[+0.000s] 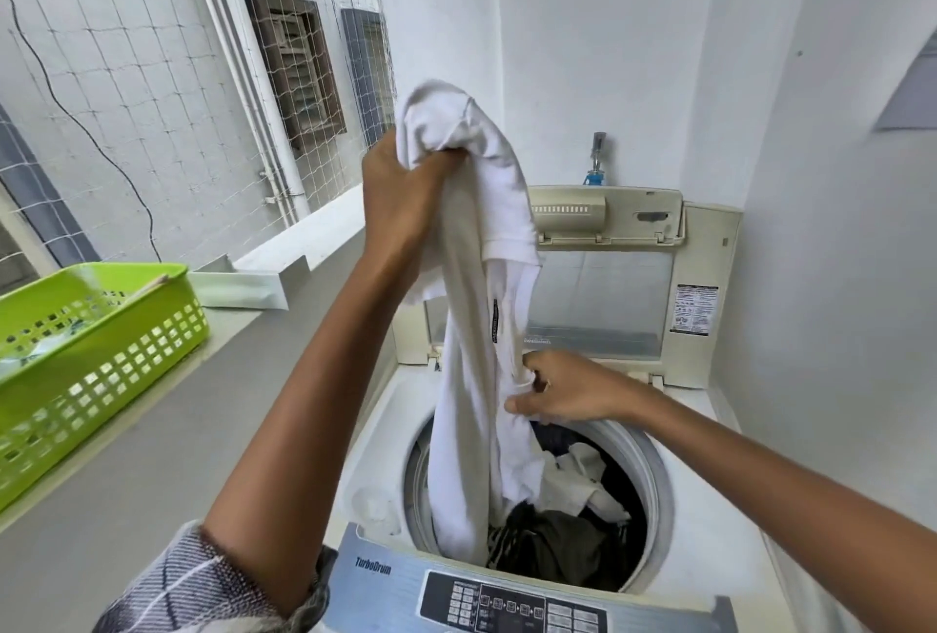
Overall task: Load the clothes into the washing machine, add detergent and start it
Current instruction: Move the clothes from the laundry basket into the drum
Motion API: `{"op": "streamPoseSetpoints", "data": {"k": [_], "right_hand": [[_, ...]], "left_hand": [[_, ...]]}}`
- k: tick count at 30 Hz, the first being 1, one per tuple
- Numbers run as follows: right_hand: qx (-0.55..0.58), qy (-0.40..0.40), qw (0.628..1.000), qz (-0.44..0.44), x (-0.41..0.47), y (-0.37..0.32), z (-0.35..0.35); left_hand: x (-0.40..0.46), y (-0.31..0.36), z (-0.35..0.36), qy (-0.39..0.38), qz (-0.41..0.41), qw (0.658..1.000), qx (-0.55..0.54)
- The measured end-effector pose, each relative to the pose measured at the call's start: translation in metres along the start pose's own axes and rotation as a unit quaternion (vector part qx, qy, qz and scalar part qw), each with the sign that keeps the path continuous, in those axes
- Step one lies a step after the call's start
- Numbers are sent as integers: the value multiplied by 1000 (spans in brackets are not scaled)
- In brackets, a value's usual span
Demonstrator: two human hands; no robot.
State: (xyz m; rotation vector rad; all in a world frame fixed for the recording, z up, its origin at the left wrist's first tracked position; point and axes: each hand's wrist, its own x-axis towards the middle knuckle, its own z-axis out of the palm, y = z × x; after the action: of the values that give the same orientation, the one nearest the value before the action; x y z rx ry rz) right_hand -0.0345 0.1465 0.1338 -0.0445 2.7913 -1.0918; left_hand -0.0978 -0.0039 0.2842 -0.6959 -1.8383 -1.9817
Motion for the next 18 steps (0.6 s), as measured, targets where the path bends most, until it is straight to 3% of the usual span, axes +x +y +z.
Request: {"op": "streamPoseSetpoints", "data": {"k": [4, 10, 14, 18], "right_hand": [[42, 138, 989, 15, 0, 7, -27], [206, 324, 919, -82, -16, -27, -111], [229, 382, 885, -134, -18, -63, -132], [212, 376, 879, -204, -24, -99, -141]], "left_hand": [[7, -13, -23, 43, 0, 998, 46], [13, -43, -51, 73, -14, 988, 134], [15, -46, -57, 63, 17, 985, 163], [22, -38, -58, 62, 34, 982, 176]]}}
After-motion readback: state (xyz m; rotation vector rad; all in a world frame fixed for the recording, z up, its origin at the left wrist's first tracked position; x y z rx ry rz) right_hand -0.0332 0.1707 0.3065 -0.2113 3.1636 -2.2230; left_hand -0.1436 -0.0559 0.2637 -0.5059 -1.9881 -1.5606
